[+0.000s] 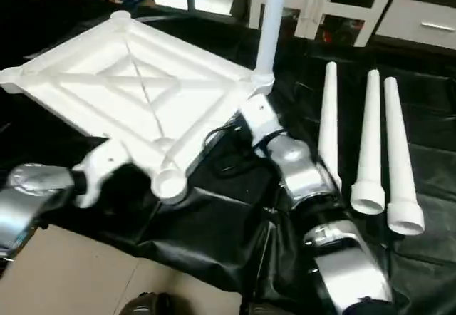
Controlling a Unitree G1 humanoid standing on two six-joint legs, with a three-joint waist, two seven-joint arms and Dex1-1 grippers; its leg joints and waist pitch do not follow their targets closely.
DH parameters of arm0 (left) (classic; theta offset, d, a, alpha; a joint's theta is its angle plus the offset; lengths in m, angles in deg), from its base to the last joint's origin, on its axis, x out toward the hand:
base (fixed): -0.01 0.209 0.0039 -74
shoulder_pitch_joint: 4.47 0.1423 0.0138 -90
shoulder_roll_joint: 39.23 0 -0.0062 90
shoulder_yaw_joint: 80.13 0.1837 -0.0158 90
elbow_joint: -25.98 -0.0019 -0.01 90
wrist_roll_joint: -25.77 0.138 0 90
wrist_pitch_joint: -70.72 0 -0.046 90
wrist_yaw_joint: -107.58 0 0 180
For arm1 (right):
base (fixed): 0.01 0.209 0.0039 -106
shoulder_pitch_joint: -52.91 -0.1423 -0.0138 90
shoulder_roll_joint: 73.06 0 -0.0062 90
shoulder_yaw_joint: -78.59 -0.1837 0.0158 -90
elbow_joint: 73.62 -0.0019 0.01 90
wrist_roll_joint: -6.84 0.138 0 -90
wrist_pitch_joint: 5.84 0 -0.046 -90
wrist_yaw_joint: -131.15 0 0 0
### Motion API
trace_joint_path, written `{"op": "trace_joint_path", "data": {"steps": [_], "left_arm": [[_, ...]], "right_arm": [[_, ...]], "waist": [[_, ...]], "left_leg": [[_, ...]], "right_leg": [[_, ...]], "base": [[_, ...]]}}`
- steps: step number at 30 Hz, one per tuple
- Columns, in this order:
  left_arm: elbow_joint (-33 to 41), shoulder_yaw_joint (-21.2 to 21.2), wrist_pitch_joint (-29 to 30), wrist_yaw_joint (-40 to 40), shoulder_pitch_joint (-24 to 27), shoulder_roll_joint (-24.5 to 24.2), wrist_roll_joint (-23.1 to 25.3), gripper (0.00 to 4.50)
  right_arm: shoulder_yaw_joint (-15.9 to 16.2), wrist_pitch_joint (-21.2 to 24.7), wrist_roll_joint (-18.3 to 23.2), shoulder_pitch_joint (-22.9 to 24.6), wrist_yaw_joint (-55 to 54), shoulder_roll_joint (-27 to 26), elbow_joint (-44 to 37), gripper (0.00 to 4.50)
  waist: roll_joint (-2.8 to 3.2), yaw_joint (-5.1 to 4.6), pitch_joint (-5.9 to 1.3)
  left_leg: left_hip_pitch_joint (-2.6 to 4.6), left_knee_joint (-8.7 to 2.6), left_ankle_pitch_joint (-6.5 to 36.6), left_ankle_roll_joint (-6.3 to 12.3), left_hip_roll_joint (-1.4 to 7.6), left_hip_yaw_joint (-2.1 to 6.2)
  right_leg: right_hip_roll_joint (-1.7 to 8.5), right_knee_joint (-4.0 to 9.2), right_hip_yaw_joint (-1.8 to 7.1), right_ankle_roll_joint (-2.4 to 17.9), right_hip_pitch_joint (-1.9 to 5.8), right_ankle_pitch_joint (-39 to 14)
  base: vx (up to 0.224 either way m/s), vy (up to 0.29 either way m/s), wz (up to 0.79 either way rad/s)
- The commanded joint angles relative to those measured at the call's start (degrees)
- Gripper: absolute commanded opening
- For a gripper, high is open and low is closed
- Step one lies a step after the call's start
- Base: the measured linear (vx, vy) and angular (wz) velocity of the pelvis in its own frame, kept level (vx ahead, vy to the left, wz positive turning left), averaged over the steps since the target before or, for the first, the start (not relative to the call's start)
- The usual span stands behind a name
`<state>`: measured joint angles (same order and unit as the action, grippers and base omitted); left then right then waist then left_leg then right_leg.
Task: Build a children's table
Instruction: Rotate table base, then pick table leg
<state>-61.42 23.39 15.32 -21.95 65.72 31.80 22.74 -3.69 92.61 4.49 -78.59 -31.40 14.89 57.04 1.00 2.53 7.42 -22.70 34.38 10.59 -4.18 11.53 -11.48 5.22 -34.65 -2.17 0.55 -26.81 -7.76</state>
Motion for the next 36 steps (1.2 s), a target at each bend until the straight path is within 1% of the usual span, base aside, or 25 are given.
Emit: {"op": "trace_joint_path", "data": {"steps": [1, 4, 8, 9, 10, 11, 13, 15, 17, 18, 19, 21, 22, 23, 24, 25, 26, 27, 28, 29, 30, 32, 33, 34, 36], "left_arm": [[1.86, 0.47, 0.06, 0.44, -0.47, 0.05, -1.06, 0.86], [5.56, 0.55, 1.12, 1.98, -0.37, 1.46, -3.82, 0.86], [7.06, 0.77, 1.23, 2.42, -0.12, 1.97, -4.49, 0.86], [8.23, 1.20, 0.96, 2.76, 0.28, 2.90, -5.22, 0.86], [8.42, 1.26, 0.92, 2.81, 0.34, 3.06, -5.34, 0.86], [9.43, 1.56, 1.22, 2.82, 0.56, 3.90, -6.01, 0.86], [10.09, 1.74, 1.49, 2.82, 0.69, 4.44, -6.45, 0.86], [11.30, 3.10, 1.69, 2.81, 1.11, 5.51, -7.08, 0.86], [11.38, 3.49, 1.64, 2.72, 1.18, 5.87, -7.05, 0.86], [10.88, 4.43, 1.27, 2.22, 1.14, 6.87, -6.67, 0.86], [10.32, 4.92, 1.05, 1.86, 0.96, 7.41, -6.38, 0.86], [8.75, 5.84, 0.10, 0.81, 0.42, 8.71, -5.32, 0.86], [8.75, 5.84, 0.10, 0.81, 0.42, 8.71, -5.32, 0.86], [7.95, 6.08, -0.24, 0.30, -0.01, 9.51, -4.94, 0.86], [7.95, 6.08, -0.24, 0.30, -0.01, 9.51, -4.94, 0.86], [6.78, 6.11, -1.20, -0.74, -0.67, 10.87, -4.71, 0.86], [5.08, 5.62, -2.78, -2.59, -1.92, 13.45, -4.90, 0.86], [4.76, 5.40, -3.33, -3.02, -2.24, 14.13, -5.05, 0.86], [5.12, 3.39, -3.95, -4.21, -3.13, 15.76, -6.44, 0.86], [5.18, 3.13, -4.01, -4.35, -3.24, 15.95, -6.62, 0.88], [7.41, -0.65, -3.17, -4.29, -4.40, 16.87, -10.33, 0.88], [9.80, -3.51, -1.55, -3.12, -5.39, 16.22, -13.46, 0.88], [9.87, -3.58, -1.50, -3.08, -5.43, 16.20, -13.55, 0.88], [11.02, -4.59, -0.53, -1.91, -5.77, 15.09, -14.86, 0.88], [12.97, -6.46, 1.11, 0.24, -6.26, 12.71, -16.70, 0.88]], "right_arm": [[-1.07, -0.27, 0.37, 0.26, 0.34, 0.57, -0.85, 4.29], [-2.75, 1.14, 0.67, 2.44, 1.70, 4.48, -5.31, 4.29], [-4.08, 2.66, 1.18, 4.23, 2.71, 6.25, -9.90, 4.29], [-5.21, 4.07, 1.70, 6.29, 3.46, 7.72, -14.81, 4.29], [-5.39, 4.29, 1.78, 6.62, 3.57, 7.95, -15.60, 4.29], [-6.13, 5.05, 2.08, 8.11, 3.88, 8.99, -18.85, 4.29], [-6.56, 5.48, 2.25, 9.02, 4.06, 9.65, -20.81, 4.29], [-9.24, 7.39, 3.55, 11.80, 3.81, 11.86, -27.20, 4.29], [-10.19, 8.15, 3.99, 12.36, 3.57, 12.35, -28.78, 4.29], [-12.07, 9.51, 4.19, 12.99, 2.80, 13.22, -31.02, 4.29], [-12.87, 10.18, 4.15, 13.17, 2.41, 13.61, -31.79, 4.29], [-14.43, 11.83, 3.75, 13.47, 1.35, 14.31, -33.13, 4.29], [-14.43, 11.83, 3.75, 13.47, 1.35, 14.31, -33.13, 4.29], [-15.21, 13.67, 2.98, 13.44, -0.06, 14.54, -33.85, 4.29], [-15.21, 13.67, 2.98, 13.44, -0.06, 14.54, -33.85, 4.29], [-15.86, 16.50, 1.74, 13.32, -1.79, 15.02, -34.79, 4.29], [-17.82, 21.56, 3.16, 13.00, -2.54, 15.39, -35.98, 4.29], [-18.45, 22.76, 4.28, 12.98, -2.19, 15.46, -36.32, 4.29], [-20.35, 24.99, 7.36, 12.38, -1.46, 15.12, -36.18, 4.29], [-20.57, 25.24, 7.70, 12.31, -1.39, 15.07, -36.15, 4.39], [-21.06, 28.77, 9.28, 11.16, -0.26, 15.35, -35.49, 4.39], [-20.74, 32.87, 9.71, 9.72, 0.41, 15.67, -34.32, 4.39], [-20.73, 33.02, 9.72, 9.67, 0.42, 15.68, -34.29, 4.39], [-20.83, 34.07, 9.78, 8.37, 0.07, 15.47, -32.82, 4.39], [-20.58, 36.81, 9.13, 4.84, -1.10, 15.12, -28.67, 4.39]], "waist": [[0.40, -0.12, -4.17], [0.29, -0.10, -4.23], [0.22, -0.06, -4.13], [0.35, -0.03, -4.00], [0.29, -0.03, -4.12], [0.50, -0.02, -4.13], [0.37, 0.05, -4.04], [0.89, 0.03, -3.91], [0.54, 0.12, -4.02], [1.53, 0.11, -4.02], [1.15, -0.07, -3.93], [0.78, -0.16, -3.98], [0.81, -0.16, -4.01], [0.99, -0.18, -4.09], [1.29, -0.48, -3.96], [1.28, -0.59, -3.98], [1.28, -0.71, -3.92], [1.09, -0.63, -4.00], [1.28, -0.68, -3.98], [1.28, -0.63, -4.05], [1.33, -0.59, -4.10], [1.14, -0.69, -4.13], [1.09, -0.79, -4.10], [0.74, -0.82, -4.12], [0.76, -1.03, -4.16]], "left_leg": [[1.28, -4.23, 8.30, 2.13, 0.49, 0.20], [1.28, -4.06, 7.43, 3.10, 0.43, 0.11], [1.06, -3.98, 6.82, 4.44, 0.39, 0.07], [1.07, -4.07, 7.13, 4.51, 0.52, 0.11], [1.13, -3.97, 6.95, 4.51, 0.53, 0.12], [1.17, -3.99, 6.95, 4.60, 0.58, 0.15], [1.21, -4.06, 7.31, 4.66, 0.64, 0.10], [1.24, -4.09, 8.29, 4.30, 0.63, 0.13], [1.21, -4.09, 7.97, 4.52, 0.65, 0.16], [1.22, -4.02, 8.24, 4.47, 0.54, 0.22], [1.24, -4.08, 8.59, 4.46, 0.55, 0.09], [1.09, -3.98, 8.58, 4.46, 0.39, 0.14], [1.02, -3.95, 8.40, 4.59, 0.36, 0.17], [1.07, -3.90, 8.37, 4.67, 0.39, 0.17], [0.93, -3.94, 8.30, 4.39, 0.28, 0.22], [1.01, -3.88, 8.47, 4.22, 0.28, 0.22], [1.03, -3.87, 8.58, 3.90, 0.15, 0.16], [1.06, -3.75, 8.67, 4.00, 0.01, 0.18], [1.08, -3.73, 8.49, 4.52, 0.06, 0.09], [1.02, -3.71, 8.37, 4.73, 0.15, 0.15], [0.97, -3.65, 7.51, 5.11, 0.12, 0.14], [0.56, -3.59, 6.29, 5.42, 0.01, 0.34], [0.51, -3.50, 5.79, 5.70, -0.03, 0.37], [0.65, -3.54, 5.89, 5.84, 0.01, 0.28], [0.87, -3.40, 5.60, 5.80, -0.10, 0.24]], "right_leg": [[1.23, 2.72, 1.72, 15.10, 4.26, -5.44], [1.24, 2.77, 1.68, 15.61, 4.39, -4.49], [1.12, 2.84, 1.61, 15.88, 4.56, -4.27], [1.15, 3.02, 1.64, 15.44, 4.60, -4.94], [1.18, 2.92, 1.64, 15.40, 4.60, -4.97], [1.19, 2.97, 1.60, 15.42, 4.53, -5.32], [1.13, 3.18, 1.63, 15.15, 4.49, -6.00], [1.12, 3.37, 1.62, 14.77, 4.49, -7.26], [1.07, 3.33, 1.63, 14.59, 4.58, -6.84], [1.13, 3.31, 1.56, 14.70, 4.43, -7.61], [1.01, 3.70, 1.54, 14.45, 4.43, -8.05], [1.03, 3.69, 1.57, 14.12, 4.67, -8.56], [1.04, 3.72, 1.57, 13.92, 4.68, -8.93], [1.17, 3.73, 1.55, 13.72, 4.59, -9.57], [0.98, 3.91, 1.42, 13.49, 4.67, -10.19], [0.95, 3.90, 1.44, 13.41, 4.60, -10.24], [0.78, 3.99, 1.46, 13.18, 4.60, -10.64], [0.73, 4.00, 1.51, 13.12, 4.77, -10.79], [0.82, 4.03, 1.60, 13.42, 4.76, -10.23], [0.91, 3.99, 1.59, 13.59, 4.85, -9.93], [0.87, 3.93, 1.49, 13.98, 4.83, -9.06], [0.93, 3.45, 1.36, 14.84, 5.23, -7.76], [0.96, 3.49, 1.33, 14.81, 5.25, -7.80], [0.90, 3.65, 1.36, 14.71, 5.16, -8.17], [0.92, 3.49, 1.42, 14.69, 4.90, -9.86]], "base": [[0.000, 0.000, 0.00], [0.000, 0.000, 0.00], [0.000, 0.000, 0.00], [0.000, 0.000, 0.00], [0.000, 0.000, 0.00], [0.000, 0.000, 0.00], [0.000, 0.000, 0.00], [0.000, 0.000, 0.00], [0.000, 0.000, 0.00], [0.000, 0.000, 0.00], [0.000, 0.000, 0.00], [0.000, 0.000, 0.00], [0.000, 0.000, 0.00], [0.000, 0.000, 0.00], [0.000, 0.000, 0.00], [0.000, 0.000, 0.00], [0.000, 0.000, 0.00], [0.000, 0.000, 0.00], [0.000, 0.000, 0.00], [0.000, 0.000, 0.00], [0.000, 0.000, 0.00], [0.000, 0.000, 0.00], [0.000, 0.000, 0.00], [0.000, 0.000, 0.00], [0.000, 0.000, 0.00]]}}
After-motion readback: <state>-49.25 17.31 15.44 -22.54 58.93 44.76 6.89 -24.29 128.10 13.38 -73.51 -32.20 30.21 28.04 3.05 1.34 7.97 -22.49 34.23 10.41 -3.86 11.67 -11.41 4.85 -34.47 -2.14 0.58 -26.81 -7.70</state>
